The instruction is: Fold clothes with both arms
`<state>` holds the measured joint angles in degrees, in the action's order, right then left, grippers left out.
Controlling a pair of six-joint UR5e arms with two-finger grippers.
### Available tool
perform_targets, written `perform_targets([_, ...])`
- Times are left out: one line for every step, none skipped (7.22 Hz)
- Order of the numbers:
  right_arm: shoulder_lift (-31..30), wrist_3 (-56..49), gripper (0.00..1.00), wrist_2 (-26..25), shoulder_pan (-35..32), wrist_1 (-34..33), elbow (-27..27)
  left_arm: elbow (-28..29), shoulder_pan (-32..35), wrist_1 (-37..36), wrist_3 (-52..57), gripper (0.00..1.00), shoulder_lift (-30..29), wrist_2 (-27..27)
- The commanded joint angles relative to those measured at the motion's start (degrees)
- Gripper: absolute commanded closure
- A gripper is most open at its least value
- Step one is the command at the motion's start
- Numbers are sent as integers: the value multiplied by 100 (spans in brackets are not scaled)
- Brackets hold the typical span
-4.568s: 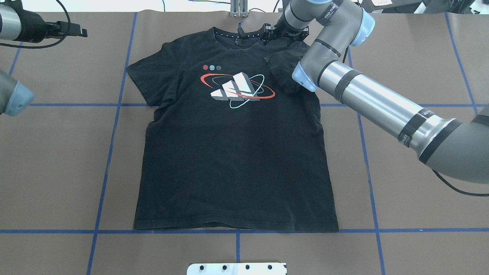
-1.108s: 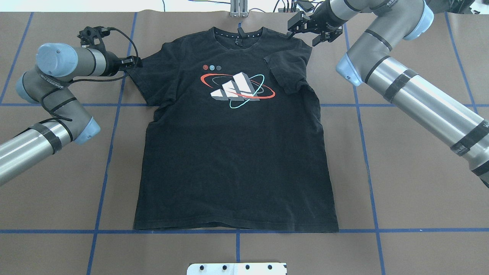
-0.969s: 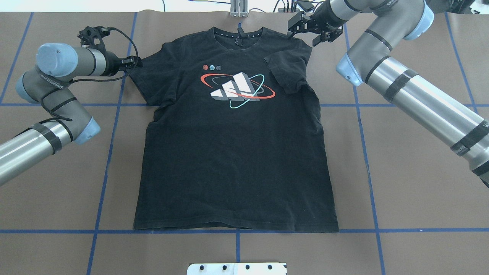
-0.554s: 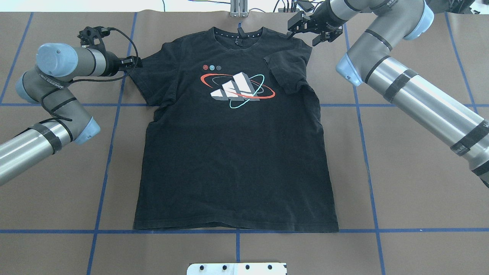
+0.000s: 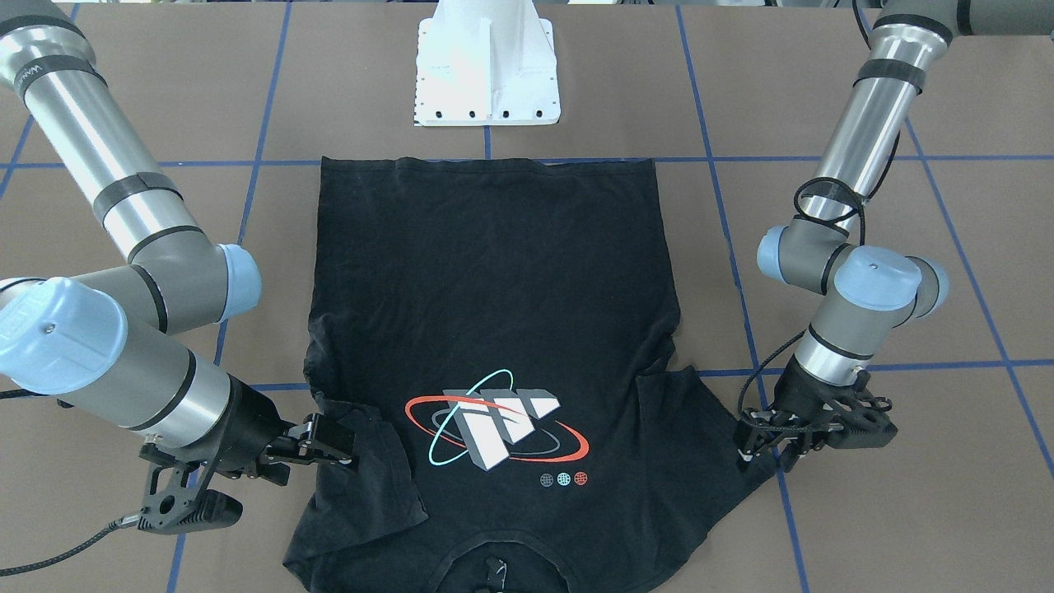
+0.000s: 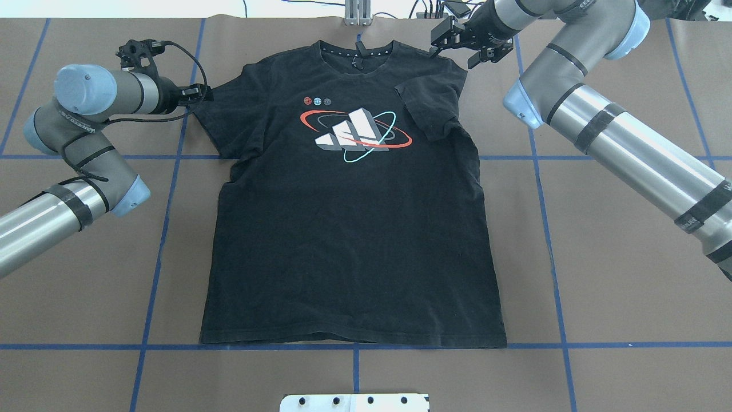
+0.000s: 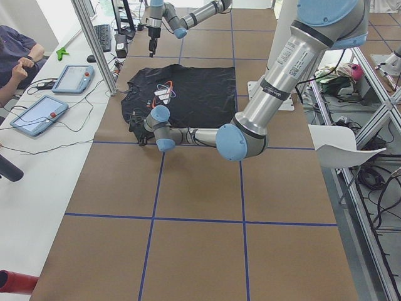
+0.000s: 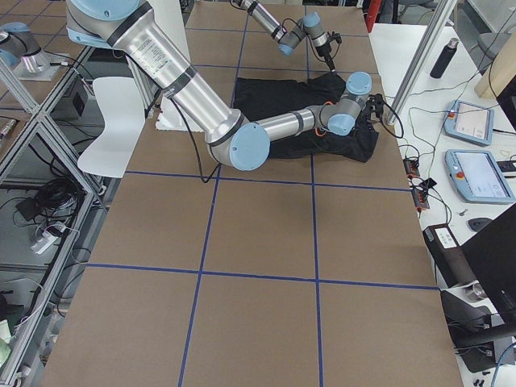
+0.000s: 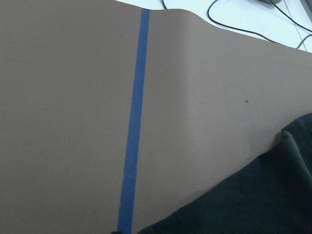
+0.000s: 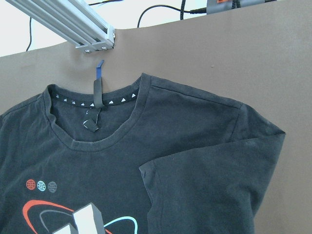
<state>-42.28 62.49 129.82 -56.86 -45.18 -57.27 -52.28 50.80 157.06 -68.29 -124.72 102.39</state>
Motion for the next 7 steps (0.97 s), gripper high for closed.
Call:
perform_targets([0,0,0,0,0,0,5,8,0,0,0,26,9,0])
perform_targets([0,0,0,0,0,0,5,-1,0,0,0,26,9,0])
perform_targets([0,0,0,0,0,0,5,8,0,0,0,26,9,0])
perform_targets([0,0,0,0,0,0,5,-1,0,-9,-9,26,0,0])
perform_targets([0,0,0,0,0,0,5,-1,0,-18,-18,34,0,0])
perform_targets([0,-9,0,0,0,0,5,-1,0,-61,-18,60,-9,0])
perform_targets([0,0,0,0,0,0,5,-10,0,-96,-26,81,-9,0])
